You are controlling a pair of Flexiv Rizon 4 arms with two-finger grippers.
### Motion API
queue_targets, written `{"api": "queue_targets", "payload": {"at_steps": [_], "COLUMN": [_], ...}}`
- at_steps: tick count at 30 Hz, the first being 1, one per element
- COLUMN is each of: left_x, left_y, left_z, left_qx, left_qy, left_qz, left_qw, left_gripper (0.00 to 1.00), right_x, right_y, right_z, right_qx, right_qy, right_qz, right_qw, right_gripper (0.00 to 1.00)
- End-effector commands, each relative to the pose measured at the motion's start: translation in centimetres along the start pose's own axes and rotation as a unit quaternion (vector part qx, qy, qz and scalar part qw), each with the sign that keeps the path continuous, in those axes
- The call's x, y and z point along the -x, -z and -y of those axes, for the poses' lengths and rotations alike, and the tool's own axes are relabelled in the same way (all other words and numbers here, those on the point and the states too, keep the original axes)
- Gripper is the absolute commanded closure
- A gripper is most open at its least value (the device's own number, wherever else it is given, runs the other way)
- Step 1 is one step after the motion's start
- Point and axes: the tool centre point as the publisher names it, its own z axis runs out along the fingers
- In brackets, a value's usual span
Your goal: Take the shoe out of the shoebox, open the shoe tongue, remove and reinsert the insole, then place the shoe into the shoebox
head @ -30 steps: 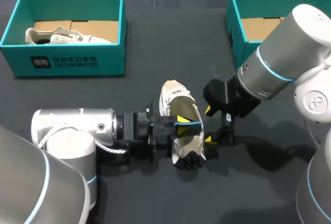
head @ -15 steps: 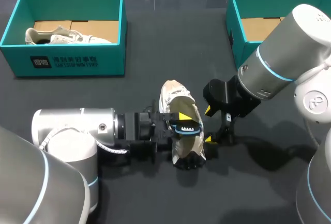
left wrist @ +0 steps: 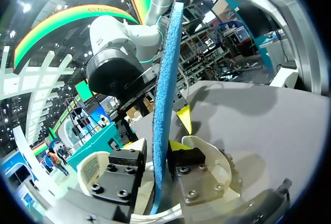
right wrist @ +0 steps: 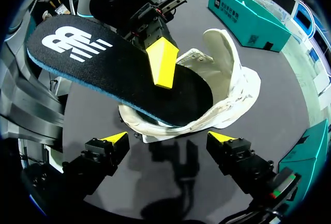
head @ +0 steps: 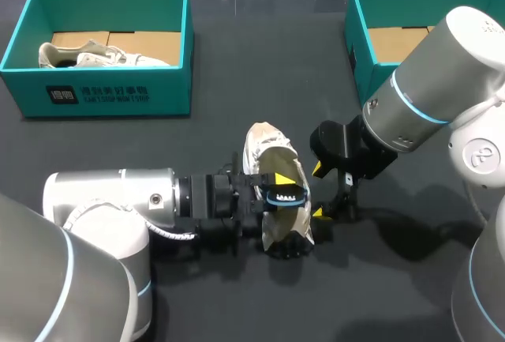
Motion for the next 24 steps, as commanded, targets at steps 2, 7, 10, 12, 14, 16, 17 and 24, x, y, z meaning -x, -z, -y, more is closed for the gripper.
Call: {"api": "queue_targets", "payload": {"at_steps": [2, 7, 10, 12, 14, 16, 17, 24], "left_x": [-0.1, -0.3, -0.4, -0.5, -0.5, -0.3, -0.3, 0.2], "left_y": [0.2, 0.4, 0.3, 0.2, 0.1, 0.0, 0.1, -0.1], "left_z": [0.8, 1.1, 0.9, 0.5, 0.0, -0.6, -0.8, -2.1], "left_qx": [0.009, 0.014, 0.015, 0.015, 0.019, 0.022, 0.025, 0.034], "left_qy": [-0.004, -0.033, -0.041, -0.051, -0.054, -0.056, -0.056, -0.057], "left_qz": [0.002, 0.015, 0.013, 0.010, 0.009, 0.009, 0.009, 0.010], "left_qw": [1.000, 0.999, 0.999, 0.999, 0.998, 0.998, 0.998, 0.998], "left_gripper": [0.77, 1.00, 1.00, 1.00, 1.00, 1.00, 1.00, 1.00], "right_x": [-0.1, -0.1, -0.1, -0.1, -0.1, -0.1, -0.1, -0.1], "right_y": [0.0, 0.0, 0.0, 0.0, 0.0, 0.0, 0.0, 0.0], "right_z": [0.0, 0.0, 0.0, 0.0, 0.0, 0.0, 0.0, 0.0], "right_qx": [-0.001, -0.001, -0.001, -0.001, -0.001, -0.001, -0.001, -0.001], "right_qy": [0.000, 0.000, 0.000, 0.000, 0.000, 0.000, 0.000, 0.000], "right_qz": [0.002, 0.002, 0.002, 0.002, 0.002, 0.002, 0.002, 0.002], "right_qw": [1.000, 1.000, 1.000, 1.000, 1.000, 1.000, 1.000, 1.000], "right_gripper": [0.00, 0.00, 0.00, 0.00, 0.00, 0.00, 0.00, 0.00]}}
